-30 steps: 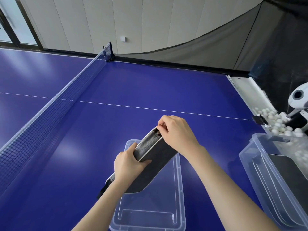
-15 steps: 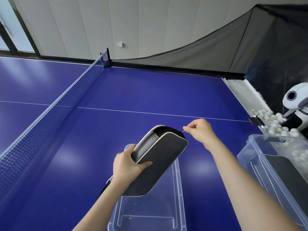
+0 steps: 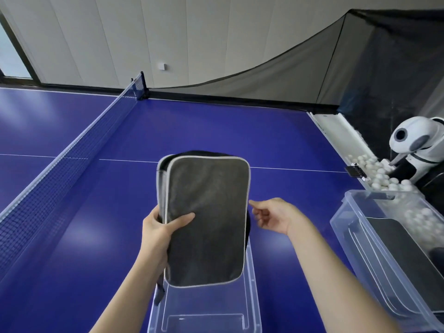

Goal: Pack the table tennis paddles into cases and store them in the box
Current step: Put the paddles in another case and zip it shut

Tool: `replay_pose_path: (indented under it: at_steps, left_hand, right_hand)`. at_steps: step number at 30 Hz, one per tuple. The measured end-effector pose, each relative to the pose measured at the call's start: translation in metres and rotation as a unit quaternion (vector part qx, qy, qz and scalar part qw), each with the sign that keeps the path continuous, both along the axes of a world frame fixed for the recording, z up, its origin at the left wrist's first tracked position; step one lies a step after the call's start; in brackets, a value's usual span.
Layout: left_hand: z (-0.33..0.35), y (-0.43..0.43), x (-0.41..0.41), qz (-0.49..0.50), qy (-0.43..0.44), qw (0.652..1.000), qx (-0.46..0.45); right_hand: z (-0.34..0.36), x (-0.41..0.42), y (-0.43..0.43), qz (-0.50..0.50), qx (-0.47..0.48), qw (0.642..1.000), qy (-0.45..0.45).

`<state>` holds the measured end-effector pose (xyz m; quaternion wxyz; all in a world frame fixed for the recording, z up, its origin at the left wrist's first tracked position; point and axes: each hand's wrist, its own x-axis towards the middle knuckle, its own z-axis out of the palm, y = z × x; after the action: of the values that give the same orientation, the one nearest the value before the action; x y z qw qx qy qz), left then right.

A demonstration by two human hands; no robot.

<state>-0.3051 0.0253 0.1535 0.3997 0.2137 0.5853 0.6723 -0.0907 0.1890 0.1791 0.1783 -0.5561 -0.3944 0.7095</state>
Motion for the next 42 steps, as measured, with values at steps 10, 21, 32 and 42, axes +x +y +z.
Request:
replay_pose_path:
  at_steps: [10,21,32,42]
  left_hand:
    - [-0.009,0.007,-0.036,0.068,-0.289,0.946,0.129]
    - [-0.001,0.021,-0.025,0.091,-0.356,0.907,0.206]
    - [-0.001,0.036,-0.02,0.112,-0.395,0.877,0.248]
    - [0.015,0.048,-0.013,0.084,-0.459,0.847,0.255]
  right_hand:
    - [-0.002,-0.027,-0.063,-0.066,0.097,0.992,0.052]
    - [0.016,-0.057,-0.092,-0.177,0.226,0.955,0.069]
    - [0.04,-0.062,-0.094,-0.164,0.139,0.961,0.173]
    - [-0.002,-0.063,-0.128,-0.094,0.095,0.986,0.103]
